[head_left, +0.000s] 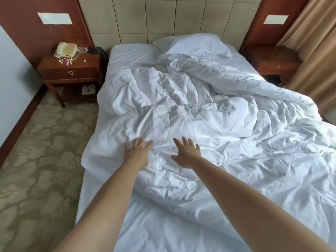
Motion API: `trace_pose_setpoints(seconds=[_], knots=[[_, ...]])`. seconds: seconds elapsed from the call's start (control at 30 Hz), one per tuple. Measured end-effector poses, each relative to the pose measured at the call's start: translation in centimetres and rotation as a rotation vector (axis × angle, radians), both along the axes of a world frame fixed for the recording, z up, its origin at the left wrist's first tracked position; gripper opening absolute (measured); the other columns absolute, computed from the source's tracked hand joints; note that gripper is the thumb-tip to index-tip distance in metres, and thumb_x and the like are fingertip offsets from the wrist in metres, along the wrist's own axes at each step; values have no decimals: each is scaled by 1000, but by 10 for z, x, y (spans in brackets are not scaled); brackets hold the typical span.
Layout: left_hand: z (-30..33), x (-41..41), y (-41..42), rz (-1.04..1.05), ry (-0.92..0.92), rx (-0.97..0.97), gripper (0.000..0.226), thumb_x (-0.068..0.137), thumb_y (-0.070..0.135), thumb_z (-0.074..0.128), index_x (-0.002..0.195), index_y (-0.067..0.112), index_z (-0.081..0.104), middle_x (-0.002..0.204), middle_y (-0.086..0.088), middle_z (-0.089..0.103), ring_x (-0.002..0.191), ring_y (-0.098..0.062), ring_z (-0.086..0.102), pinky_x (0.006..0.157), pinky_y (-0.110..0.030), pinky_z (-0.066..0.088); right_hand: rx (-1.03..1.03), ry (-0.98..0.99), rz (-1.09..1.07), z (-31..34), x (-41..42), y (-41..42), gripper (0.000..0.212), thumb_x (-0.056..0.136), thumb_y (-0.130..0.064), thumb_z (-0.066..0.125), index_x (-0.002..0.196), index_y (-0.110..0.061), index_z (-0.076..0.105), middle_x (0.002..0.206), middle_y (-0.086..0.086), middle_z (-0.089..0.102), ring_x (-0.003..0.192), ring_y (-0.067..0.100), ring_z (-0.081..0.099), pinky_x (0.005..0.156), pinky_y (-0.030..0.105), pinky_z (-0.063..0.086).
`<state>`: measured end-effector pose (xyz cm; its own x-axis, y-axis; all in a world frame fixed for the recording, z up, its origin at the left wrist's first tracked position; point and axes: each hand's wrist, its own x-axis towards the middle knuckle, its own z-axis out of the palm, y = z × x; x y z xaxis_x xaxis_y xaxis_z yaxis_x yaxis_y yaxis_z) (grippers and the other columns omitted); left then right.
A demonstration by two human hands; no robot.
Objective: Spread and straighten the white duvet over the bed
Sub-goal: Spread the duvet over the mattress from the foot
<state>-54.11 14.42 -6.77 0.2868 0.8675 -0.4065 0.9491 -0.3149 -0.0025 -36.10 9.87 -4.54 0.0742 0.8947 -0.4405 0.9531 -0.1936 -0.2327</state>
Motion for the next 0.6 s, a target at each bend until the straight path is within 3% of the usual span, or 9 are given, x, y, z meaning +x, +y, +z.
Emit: trace_pose_setpoints(seconds=[0.27,0.43,0.6], knots=[[-13,30,-67,36,24,6,74,92,15,45,151,34,4,160,0,-6,147,-22,-4,117,-52,4,-7,-2,12,-21,43,-71,73,94,-46,47,152,-30,7,160,6,2,147,29,2,118,47,7],[-15,69,-135,1,37,-30,73,92,22,51,151,31,9,160,-1,-2,147,-22,-1,116,-51,7,5,26,6,-30,86,-149,67,92,-38,53,149,-24,20,156,12,12,143,31,16,113,44,20],[-49,122,-217,-87,40,-130,69,93,23,50,151,29,13,160,0,4,146,-23,5,117,-49,10,-139,-106,83,-82,136,-241,62,87,-35,60,141,-21,35,149,12,25,134,31,30,106,41,31]])
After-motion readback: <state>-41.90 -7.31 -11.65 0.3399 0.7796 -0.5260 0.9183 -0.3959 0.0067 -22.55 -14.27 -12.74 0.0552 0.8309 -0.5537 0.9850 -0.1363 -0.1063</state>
